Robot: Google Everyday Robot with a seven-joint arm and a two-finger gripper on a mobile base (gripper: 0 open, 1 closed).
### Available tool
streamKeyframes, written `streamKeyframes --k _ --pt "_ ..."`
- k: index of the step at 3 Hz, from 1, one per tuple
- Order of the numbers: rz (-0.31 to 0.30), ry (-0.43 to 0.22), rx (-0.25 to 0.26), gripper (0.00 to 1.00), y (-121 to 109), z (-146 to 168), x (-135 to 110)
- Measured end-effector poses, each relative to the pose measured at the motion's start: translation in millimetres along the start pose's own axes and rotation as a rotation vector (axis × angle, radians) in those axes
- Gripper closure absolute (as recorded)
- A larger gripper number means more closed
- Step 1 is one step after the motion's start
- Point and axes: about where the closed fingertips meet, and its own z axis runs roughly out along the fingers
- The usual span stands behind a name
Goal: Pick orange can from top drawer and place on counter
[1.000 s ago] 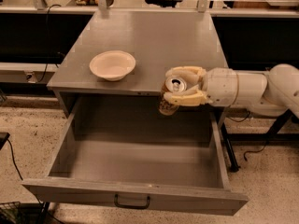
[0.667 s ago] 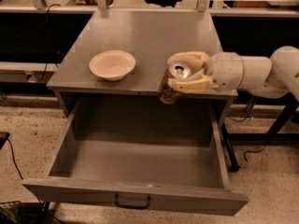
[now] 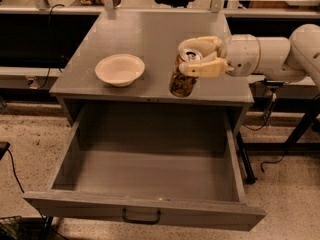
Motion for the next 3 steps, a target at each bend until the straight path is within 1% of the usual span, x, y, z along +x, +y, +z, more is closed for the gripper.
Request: streamKeyframes --k 1,2,3 --pt "0.156 0.178 0.133 1.00 -43 32 9" --pt "0.276 0.242 0.240 1.00 -68 43 16" --pt "0.346 0.230 0.313 1.00 -88 43 24"
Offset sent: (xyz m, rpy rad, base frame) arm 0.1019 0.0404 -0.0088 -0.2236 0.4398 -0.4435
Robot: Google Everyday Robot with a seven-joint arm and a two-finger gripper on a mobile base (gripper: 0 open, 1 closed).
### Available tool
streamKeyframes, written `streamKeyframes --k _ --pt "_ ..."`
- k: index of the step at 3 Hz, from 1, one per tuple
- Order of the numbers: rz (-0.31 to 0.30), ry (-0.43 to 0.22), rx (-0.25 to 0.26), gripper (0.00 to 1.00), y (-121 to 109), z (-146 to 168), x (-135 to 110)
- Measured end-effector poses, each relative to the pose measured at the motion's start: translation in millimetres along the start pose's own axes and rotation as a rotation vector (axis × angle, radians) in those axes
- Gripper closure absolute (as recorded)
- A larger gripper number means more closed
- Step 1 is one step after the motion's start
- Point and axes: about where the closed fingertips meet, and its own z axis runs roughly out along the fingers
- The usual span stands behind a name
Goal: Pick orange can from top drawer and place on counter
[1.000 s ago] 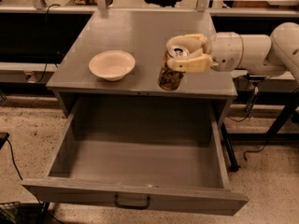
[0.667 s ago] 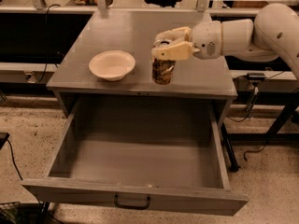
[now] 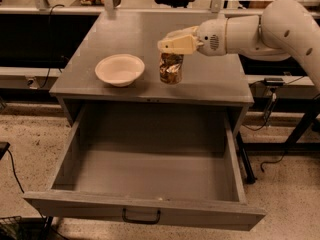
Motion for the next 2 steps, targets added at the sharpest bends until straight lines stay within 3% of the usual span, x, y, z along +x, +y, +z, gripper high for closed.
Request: streamKeyframes --k 1,2 --pt "0.042 -0.061 0.029 1.00 -22 3 -2" --pt "0.000 -0.133 0.087 1.00 -51 6 -7"
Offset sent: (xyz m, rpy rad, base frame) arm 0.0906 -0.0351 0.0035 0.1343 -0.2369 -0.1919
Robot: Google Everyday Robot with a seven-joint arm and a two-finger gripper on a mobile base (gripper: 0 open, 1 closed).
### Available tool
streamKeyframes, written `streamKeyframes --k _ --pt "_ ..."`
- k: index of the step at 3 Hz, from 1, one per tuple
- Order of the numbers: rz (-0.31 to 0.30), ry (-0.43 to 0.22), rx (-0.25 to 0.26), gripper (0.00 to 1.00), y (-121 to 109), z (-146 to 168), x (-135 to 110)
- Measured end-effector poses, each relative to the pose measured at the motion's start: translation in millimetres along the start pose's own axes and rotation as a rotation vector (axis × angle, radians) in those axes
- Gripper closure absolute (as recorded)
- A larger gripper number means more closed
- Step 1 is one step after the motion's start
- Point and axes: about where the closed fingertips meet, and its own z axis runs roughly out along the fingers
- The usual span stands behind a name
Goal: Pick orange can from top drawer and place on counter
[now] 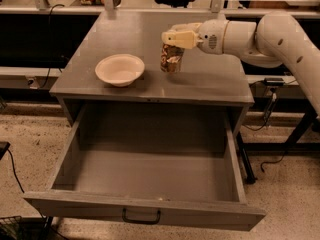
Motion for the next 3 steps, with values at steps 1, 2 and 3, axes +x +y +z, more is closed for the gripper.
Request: streamKeyframes --k 1,2,3 --pt "-0.099 -0.018 0.055 1.00 -23 6 -13" --pt "-0.160 -0.011 0.110 1.00 -47 7 -19" --pt "-0.137 -0.010 0.123 0.82 -69 14 -11"
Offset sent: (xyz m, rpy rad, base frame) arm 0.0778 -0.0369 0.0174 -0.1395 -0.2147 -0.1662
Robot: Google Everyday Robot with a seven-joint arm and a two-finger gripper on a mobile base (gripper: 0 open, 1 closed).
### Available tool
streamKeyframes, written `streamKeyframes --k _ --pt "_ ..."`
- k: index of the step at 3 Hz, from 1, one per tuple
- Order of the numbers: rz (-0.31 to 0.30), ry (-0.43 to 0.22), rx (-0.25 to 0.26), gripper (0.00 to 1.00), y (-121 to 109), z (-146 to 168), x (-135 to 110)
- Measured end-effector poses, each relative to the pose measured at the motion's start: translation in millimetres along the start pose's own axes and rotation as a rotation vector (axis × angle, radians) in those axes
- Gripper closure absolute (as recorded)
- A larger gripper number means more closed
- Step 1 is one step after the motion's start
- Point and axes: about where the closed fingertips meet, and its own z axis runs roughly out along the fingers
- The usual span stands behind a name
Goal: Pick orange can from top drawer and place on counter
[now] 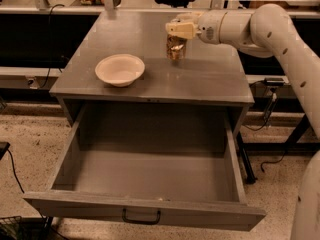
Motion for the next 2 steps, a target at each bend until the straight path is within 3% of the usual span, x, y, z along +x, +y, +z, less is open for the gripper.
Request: streamKeyframes --k 2 --pt "0.064 0.036 -0.006 0.36 -18.1 16.4 22.0"
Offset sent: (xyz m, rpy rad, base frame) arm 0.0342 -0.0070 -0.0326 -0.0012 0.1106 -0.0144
